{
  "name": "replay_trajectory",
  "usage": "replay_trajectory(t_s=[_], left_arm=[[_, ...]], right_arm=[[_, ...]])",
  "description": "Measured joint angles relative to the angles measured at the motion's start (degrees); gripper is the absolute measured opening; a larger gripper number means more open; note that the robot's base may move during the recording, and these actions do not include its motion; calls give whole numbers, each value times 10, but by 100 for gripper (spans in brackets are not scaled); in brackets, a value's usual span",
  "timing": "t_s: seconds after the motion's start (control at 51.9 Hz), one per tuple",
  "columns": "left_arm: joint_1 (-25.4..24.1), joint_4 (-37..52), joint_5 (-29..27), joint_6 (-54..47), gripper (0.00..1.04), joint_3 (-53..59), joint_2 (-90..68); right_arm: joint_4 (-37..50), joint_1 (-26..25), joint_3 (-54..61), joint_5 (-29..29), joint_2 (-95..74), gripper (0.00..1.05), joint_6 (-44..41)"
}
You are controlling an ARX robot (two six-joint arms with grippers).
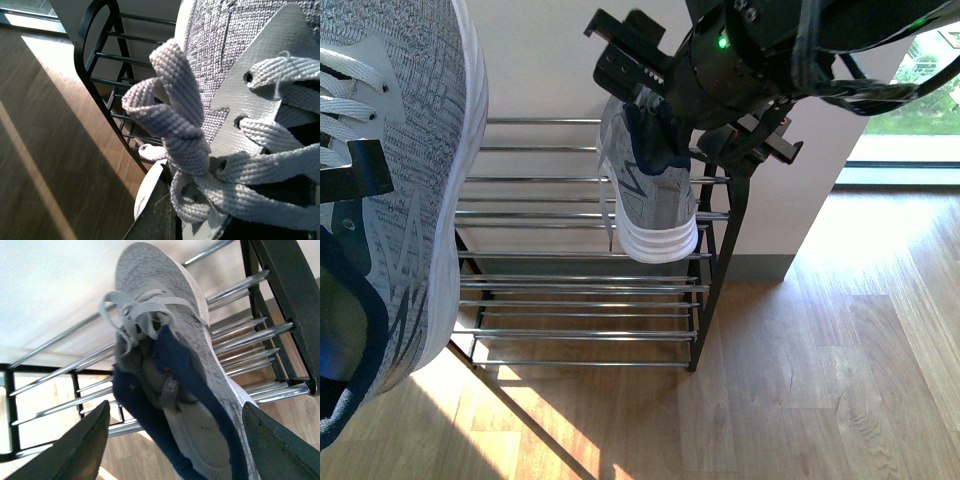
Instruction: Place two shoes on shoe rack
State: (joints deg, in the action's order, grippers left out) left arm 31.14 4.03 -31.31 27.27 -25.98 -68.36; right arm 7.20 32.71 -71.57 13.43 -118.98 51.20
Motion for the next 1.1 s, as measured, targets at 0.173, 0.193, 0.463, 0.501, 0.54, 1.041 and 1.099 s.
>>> replay_trajectory(t_s=[0.173, 0.193, 0.463, 0.501, 0.54, 1.041, 1.099], left_arm=[[0, 0, 0, 0, 2, 0, 0], [0, 0, 0, 0, 2, 0, 0], [0, 0, 0, 0, 2, 0, 0], [0, 0, 0, 0, 2, 0, 0], [0, 0, 0, 0, 2, 0, 0], [0, 0, 0, 0, 2, 0, 0], [0, 0, 0, 0, 2, 0, 0]], right_arm=[[54, -5, 75, -23, 85, 95, -69], [59, -5, 83, -27, 93, 95, -79], [141, -20, 204, -98, 197, 96, -170], [156, -24, 233, -114, 223, 96, -186], [162, -35, 267, -144, 259, 96, -205], [86, -261, 459, -389, 654, 96, -315], [159, -239, 487, -266, 655, 88, -356]])
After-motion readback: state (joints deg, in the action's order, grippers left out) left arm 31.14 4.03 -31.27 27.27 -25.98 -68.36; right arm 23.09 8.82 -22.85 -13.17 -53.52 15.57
